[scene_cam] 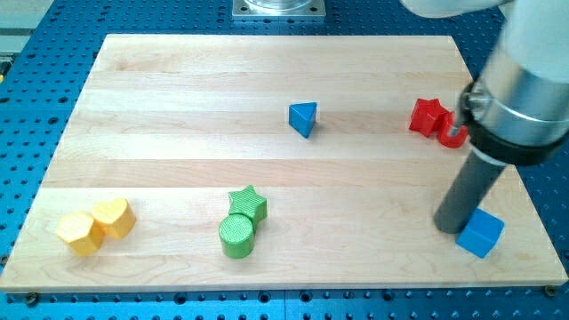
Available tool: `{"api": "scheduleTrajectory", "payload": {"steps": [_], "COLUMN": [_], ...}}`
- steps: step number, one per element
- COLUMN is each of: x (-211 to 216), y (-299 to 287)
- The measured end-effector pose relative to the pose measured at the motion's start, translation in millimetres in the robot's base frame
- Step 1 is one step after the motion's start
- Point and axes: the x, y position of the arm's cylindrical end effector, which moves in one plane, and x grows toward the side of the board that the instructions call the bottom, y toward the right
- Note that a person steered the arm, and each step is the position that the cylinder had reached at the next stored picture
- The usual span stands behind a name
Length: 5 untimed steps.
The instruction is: Push the triangle to the cube
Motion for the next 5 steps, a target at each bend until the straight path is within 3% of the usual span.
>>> {"api": "scheduleTrajectory", "payload": {"steps": [1, 2, 3, 4, 5], "x": [-7.7, -75.2, -153.5, -189.8, -170.8], "y": [-53.0, -164.3, -207.8, -207.2, -133.0]}}
